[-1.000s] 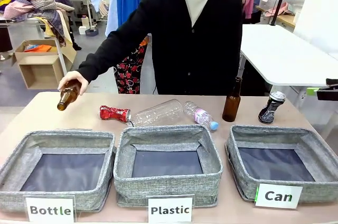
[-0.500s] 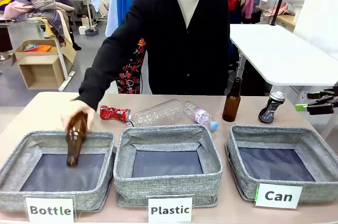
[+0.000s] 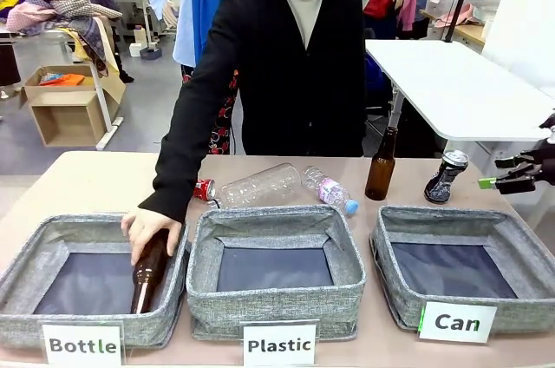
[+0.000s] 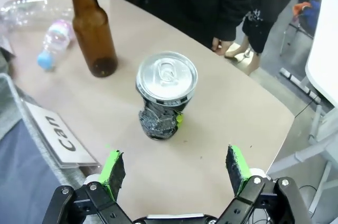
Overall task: Sort the can waste into the basket.
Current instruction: Pick up the can waste from the table and place it in the right Fabric basket.
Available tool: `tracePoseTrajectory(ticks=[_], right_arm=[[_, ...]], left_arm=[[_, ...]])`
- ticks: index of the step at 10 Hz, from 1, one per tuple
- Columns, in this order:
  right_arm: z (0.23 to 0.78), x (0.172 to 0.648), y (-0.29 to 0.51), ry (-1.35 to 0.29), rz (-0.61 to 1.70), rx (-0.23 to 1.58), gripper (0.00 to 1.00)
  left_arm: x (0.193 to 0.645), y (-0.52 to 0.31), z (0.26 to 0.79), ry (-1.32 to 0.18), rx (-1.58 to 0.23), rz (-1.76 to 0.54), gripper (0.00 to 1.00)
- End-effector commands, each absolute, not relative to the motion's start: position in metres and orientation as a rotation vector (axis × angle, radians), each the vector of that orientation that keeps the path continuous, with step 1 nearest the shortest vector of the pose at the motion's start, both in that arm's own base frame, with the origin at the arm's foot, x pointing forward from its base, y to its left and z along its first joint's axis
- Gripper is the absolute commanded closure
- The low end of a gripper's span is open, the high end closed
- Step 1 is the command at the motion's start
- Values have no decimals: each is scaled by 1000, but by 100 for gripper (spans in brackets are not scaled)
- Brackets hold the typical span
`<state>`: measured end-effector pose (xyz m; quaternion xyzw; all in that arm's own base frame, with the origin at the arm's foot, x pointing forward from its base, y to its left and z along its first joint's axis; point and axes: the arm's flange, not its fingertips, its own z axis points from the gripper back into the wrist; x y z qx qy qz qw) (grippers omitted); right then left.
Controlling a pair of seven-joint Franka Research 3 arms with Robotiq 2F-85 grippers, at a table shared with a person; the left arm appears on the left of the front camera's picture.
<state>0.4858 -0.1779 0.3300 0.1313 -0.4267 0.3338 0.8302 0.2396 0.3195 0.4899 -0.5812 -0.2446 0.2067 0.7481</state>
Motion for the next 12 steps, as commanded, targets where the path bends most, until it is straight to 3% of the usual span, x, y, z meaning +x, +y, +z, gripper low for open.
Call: tracePoseTrajectory(ticks=[1, 7, 11, 12], right_arm=[[320, 499, -182, -977, 754, 274, 0], [291, 527, -174, -1038, 744, 314, 0], [282, 537, -161, -1048, 769, 348, 0], [280, 538, -159, -1050, 775, 352, 0]], left_arm=[[242, 312, 480, -528, -1180, 425, 0], [241, 243, 452, -407, -1101, 269, 0], [263, 162, 381, -251, -826, 150, 0], [266, 143, 361, -311, -778, 173, 0]])
